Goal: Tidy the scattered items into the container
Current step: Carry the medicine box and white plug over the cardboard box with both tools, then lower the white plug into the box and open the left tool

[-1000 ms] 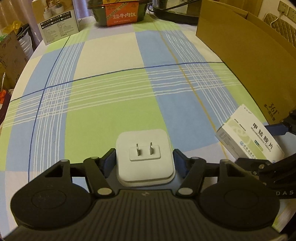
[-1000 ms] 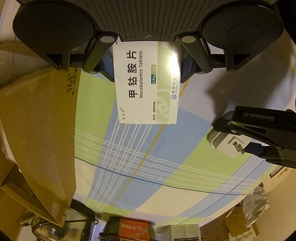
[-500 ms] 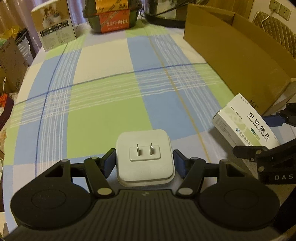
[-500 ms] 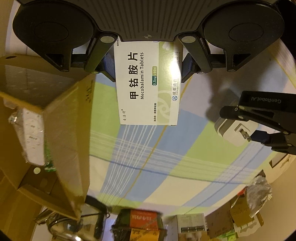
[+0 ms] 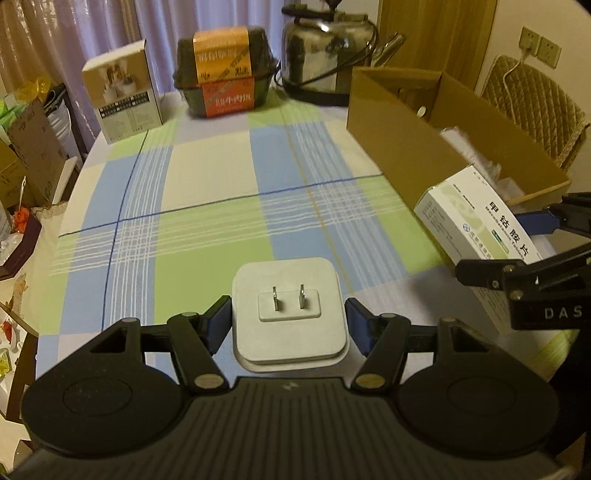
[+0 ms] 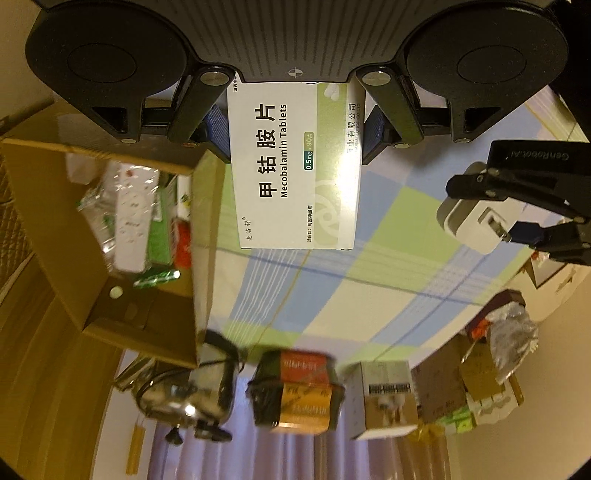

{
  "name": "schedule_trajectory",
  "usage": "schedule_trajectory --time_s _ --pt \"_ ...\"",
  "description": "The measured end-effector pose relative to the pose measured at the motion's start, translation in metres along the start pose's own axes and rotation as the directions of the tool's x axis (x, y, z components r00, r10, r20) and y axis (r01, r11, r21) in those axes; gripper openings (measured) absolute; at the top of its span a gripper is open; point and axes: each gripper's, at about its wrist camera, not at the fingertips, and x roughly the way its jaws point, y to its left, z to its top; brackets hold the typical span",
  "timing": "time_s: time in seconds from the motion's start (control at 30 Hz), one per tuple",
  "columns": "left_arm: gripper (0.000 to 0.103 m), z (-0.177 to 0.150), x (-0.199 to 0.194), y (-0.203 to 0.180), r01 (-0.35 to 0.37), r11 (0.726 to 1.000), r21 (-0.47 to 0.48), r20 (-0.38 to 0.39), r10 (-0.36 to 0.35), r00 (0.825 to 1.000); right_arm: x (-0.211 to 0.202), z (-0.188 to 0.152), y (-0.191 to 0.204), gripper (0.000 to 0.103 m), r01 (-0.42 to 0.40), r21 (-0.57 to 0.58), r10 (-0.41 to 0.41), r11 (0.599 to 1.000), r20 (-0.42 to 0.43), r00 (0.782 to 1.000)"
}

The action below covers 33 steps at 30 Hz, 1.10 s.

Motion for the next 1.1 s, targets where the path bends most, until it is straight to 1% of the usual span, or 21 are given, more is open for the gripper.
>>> schedule_trajectory --time_s 0.13,0.3,0.5,0.83,1.1 --pt "0.061 0.000 -0.020 -0.002 0.002 1.000 -0.001 0.024 -0.002 1.000 -0.019 0.002 -0.002 0.073 0.008 0.008 -0.008 1.000 0.031 1.000" --pt "0.061 0.003 -0.042 -0.014 0.002 1.000 0.014 0.056 -0.003 0.998 -0.043 0.002 -0.009 0.073 0.023 0.030 -0.024 0.999 0.066 0.998" --pt "0.061 0.005 -0.059 -0.027 0.006 0.999 0.039 0.082 -0.009 0.997 -0.065 -0.001 -0.016 0.073 0.039 0.050 -0.043 0.998 0.097 0.994" --pt "0.061 0.008 -0.072 -0.045 0.040 0.997 0.059 0.102 -0.046 0.994 -0.088 -0.005 -0.031 0.073 0.064 0.079 -0.074 0.995 0.131 0.989" --pt "0.061 0.020 -0.069 -0.064 0.095 0.993 0.071 0.105 -0.102 0.989 -0.090 -0.016 -0.050 0.073 0.092 0.119 -0.106 0.989 0.115 0.988"
